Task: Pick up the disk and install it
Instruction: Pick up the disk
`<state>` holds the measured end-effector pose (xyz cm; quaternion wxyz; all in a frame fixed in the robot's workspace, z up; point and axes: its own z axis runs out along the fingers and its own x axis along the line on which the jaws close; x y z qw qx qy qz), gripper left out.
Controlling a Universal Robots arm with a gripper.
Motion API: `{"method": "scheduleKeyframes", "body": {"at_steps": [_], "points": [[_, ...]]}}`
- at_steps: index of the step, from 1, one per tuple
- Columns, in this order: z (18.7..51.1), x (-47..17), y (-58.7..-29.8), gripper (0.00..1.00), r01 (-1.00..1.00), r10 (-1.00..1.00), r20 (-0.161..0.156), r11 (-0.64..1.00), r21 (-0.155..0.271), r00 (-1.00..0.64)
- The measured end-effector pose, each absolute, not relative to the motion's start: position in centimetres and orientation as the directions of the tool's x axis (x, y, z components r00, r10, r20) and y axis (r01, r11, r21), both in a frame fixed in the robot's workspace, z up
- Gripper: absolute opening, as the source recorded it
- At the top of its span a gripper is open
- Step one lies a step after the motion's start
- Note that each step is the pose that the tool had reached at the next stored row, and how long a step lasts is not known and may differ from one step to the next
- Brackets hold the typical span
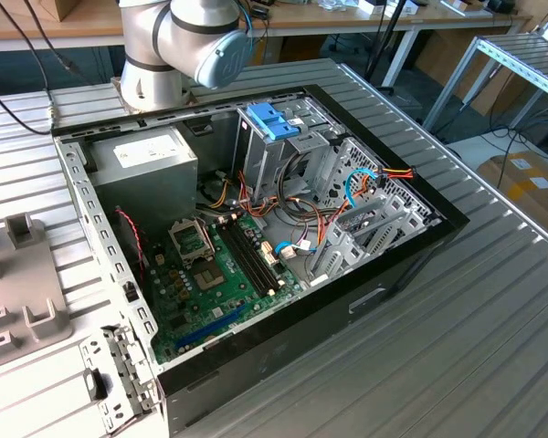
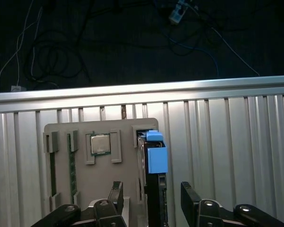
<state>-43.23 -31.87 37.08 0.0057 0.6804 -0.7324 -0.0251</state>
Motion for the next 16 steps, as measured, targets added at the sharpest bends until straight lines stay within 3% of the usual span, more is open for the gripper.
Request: {"method": "scheduleKeyframes", "body": {"at_steps": [16], "points": [[36.75,-43.23,-32.38,0.6,-0.996,-0.997,-0.026,0.073,0.044,-0.074]]}}
